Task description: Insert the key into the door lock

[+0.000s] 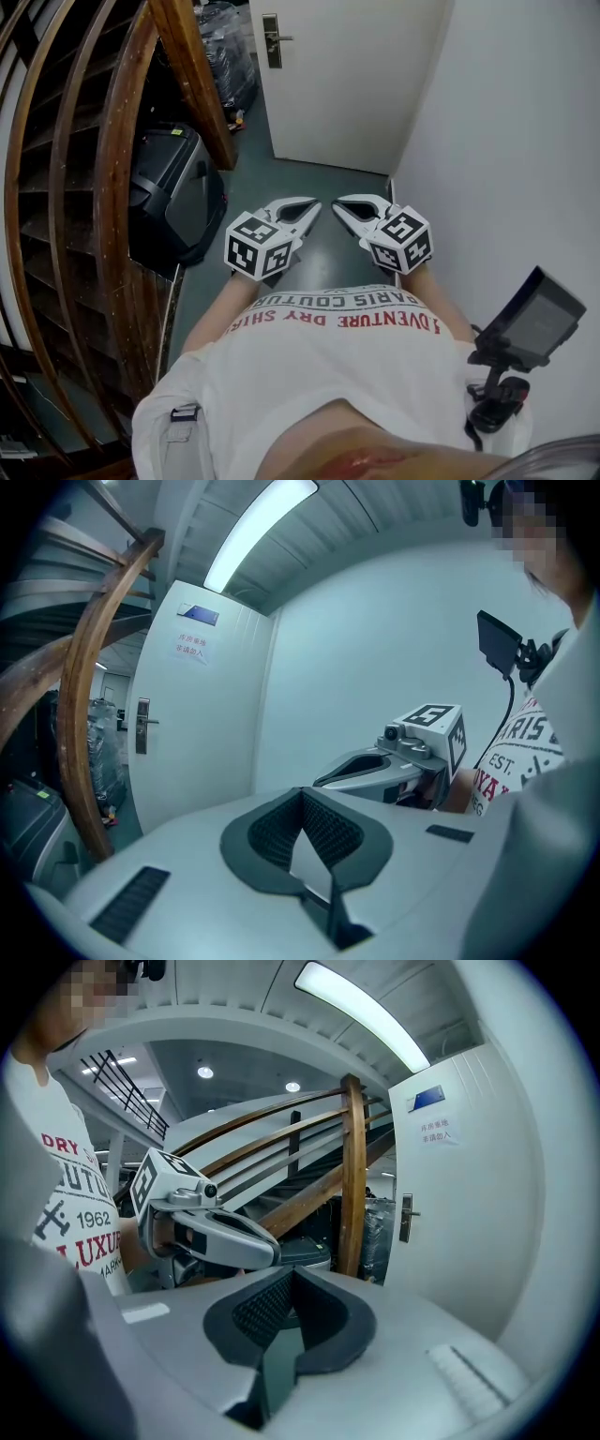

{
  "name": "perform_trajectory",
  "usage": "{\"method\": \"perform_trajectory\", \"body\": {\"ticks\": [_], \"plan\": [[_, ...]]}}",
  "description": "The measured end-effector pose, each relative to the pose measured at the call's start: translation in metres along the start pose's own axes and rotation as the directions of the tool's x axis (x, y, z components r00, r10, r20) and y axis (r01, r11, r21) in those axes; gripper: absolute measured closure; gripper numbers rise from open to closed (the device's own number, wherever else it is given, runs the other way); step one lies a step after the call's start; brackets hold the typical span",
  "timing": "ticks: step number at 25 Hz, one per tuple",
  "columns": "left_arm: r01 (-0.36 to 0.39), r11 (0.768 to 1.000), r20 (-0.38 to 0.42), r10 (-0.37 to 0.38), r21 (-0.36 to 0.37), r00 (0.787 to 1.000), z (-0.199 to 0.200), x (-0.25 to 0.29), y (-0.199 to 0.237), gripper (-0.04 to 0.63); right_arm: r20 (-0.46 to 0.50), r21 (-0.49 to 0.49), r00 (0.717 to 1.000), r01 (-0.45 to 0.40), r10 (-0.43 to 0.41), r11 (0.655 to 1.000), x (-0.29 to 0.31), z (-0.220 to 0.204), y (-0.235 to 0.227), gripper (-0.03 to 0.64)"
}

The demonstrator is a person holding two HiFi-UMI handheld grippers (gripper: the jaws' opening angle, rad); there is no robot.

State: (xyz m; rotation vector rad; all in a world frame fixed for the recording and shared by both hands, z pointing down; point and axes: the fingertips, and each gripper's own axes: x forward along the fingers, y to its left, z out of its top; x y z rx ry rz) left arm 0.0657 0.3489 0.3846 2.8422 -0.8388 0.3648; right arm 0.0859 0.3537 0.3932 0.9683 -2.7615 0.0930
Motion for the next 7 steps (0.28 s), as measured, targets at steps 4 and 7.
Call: {"method": "perform_trajectory", "body": {"ticks": [4, 7], "plan": [[-0.006, 1.000, 0.002, 0.006, -0.013, 1.000, -0.0009, -0.0021, -0.0023, 0.595, 0.004, 0.001, 1.000, -0.006, 0.006, 1.000, -0.0036, 0.0018, 0.0028, 0.615], [-0.008, 1.000, 0.002, 0.008, -0.020, 1.000, -0.0012, -0.0027, -0.0056, 0.595, 0.002, -0.005, 1.000, -0.014, 0.014, 1.000, -0.0058, 0.0032, 0.0048, 0.615]]}}
